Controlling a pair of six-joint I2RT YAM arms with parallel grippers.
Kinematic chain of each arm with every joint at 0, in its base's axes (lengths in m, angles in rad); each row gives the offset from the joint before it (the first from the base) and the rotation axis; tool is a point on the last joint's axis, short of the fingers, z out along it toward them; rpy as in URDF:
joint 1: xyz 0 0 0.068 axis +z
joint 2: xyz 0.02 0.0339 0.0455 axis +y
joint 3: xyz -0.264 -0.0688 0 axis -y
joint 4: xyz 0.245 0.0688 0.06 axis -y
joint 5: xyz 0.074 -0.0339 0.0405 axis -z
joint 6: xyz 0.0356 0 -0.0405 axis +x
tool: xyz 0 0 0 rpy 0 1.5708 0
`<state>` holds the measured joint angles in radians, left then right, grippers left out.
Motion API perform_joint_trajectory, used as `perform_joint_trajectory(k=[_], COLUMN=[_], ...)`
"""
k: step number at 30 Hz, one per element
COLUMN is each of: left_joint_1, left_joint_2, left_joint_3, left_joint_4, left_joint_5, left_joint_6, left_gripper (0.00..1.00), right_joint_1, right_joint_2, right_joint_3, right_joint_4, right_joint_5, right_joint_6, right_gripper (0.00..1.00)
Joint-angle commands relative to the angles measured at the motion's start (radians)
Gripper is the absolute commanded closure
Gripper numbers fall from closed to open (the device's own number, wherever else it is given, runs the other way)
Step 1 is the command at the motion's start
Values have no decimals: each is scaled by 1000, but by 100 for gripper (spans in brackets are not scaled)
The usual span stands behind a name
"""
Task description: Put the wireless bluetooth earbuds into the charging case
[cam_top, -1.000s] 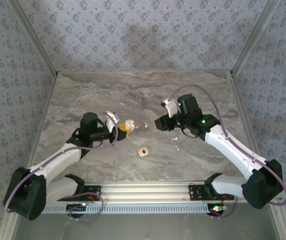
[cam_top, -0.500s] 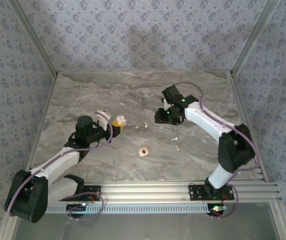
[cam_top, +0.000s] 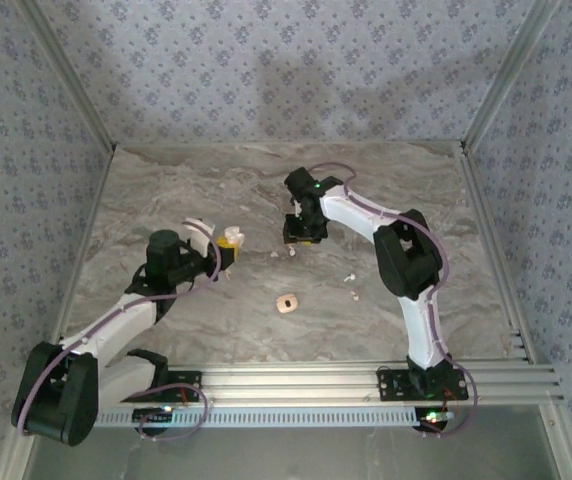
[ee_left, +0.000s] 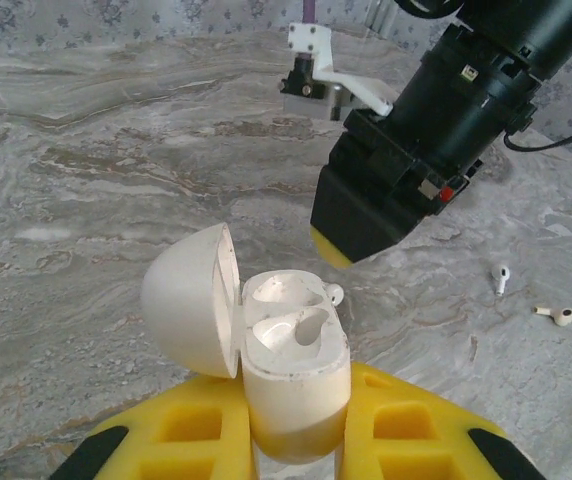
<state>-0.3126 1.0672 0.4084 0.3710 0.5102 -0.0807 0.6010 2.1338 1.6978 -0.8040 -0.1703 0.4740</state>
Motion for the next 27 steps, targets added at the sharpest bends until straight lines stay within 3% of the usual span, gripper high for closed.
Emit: perform_joint_trajectory(k=[1, 27], left_joint_1=[11, 27], left_joint_2=[-20, -24], left_joint_3=[9, 32], left_joint_4=[19, -13], left_joint_5=[-1, 3], left_joint_6=[-8, 3], left_gripper=[82, 82], right_joint_1=[11, 32], right_joint_2=[40, 116], right_joint_3=[46, 68], right_joint_4=[-70, -88], right_joint_5=[-1, 23], right_joint_6=[-22, -53], right_gripper=[58, 70])
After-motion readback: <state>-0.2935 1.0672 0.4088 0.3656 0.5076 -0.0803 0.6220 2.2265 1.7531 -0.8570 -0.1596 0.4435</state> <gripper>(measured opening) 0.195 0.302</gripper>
